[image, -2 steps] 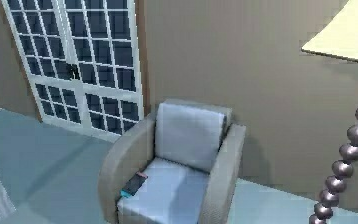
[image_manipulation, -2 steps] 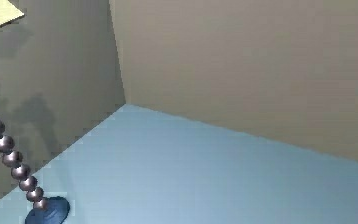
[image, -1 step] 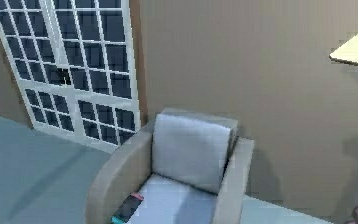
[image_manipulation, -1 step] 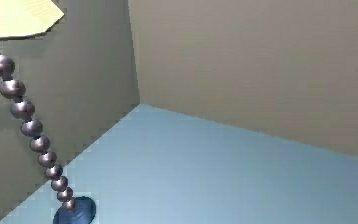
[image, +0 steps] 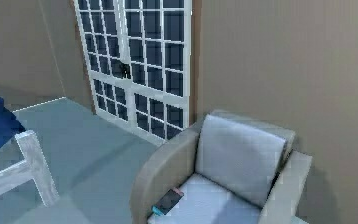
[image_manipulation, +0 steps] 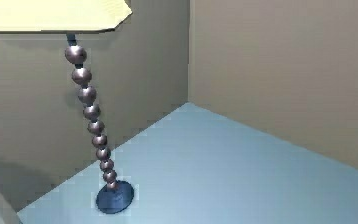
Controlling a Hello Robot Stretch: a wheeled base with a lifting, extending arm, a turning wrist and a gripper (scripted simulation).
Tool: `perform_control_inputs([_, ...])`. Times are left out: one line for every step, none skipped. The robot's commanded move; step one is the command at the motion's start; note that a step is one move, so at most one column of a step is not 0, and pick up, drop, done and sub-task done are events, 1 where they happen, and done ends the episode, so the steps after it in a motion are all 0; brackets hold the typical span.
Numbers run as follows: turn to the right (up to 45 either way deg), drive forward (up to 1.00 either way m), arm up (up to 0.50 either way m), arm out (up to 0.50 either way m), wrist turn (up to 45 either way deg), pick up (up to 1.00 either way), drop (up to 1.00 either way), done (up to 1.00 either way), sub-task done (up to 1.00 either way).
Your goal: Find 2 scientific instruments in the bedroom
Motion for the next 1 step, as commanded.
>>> perform_control_inputs([0.0, 0.0, 0.0, 0.0, 0.0, 0.0, 0.0, 0.0, 1.0])
